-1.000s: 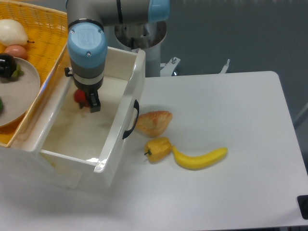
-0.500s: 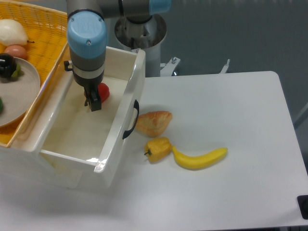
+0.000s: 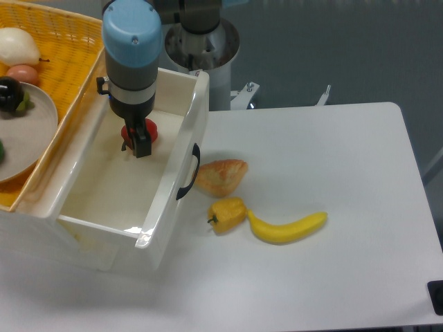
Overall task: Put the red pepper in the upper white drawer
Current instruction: 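Raise the open gripper out of the drawer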
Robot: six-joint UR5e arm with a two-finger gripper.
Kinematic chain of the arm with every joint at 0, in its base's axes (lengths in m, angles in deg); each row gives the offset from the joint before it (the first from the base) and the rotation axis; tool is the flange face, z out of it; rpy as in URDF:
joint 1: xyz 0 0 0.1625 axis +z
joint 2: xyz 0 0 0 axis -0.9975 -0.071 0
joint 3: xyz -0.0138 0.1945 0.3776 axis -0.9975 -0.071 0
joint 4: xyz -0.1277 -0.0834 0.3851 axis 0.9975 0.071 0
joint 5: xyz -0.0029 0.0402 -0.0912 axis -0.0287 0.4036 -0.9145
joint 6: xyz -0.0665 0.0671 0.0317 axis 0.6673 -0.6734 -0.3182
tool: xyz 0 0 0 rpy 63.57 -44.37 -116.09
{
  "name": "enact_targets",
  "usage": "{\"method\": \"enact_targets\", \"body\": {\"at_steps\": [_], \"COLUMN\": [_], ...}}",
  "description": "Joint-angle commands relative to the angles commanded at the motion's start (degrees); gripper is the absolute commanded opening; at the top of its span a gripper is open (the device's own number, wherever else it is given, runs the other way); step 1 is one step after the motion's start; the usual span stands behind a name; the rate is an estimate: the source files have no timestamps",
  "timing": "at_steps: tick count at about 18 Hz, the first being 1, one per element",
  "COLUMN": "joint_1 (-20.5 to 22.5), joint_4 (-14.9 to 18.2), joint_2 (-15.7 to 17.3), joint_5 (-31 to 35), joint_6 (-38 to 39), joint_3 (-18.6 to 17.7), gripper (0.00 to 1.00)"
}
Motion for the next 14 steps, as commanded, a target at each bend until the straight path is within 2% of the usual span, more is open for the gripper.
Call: {"method": "enact_targets", "body": {"at_steps": [6, 14], "joint_1": [3.7, 9.2], "joint_4": [-0.5, -0.8], "joint_2": [2.7, 3.8], "joint_5": [0.9, 1.7], "joint_6": [-0.2, -0.1], "joint_3": [-0.4, -0.6], "gripper": [1.0, 1.0]}}
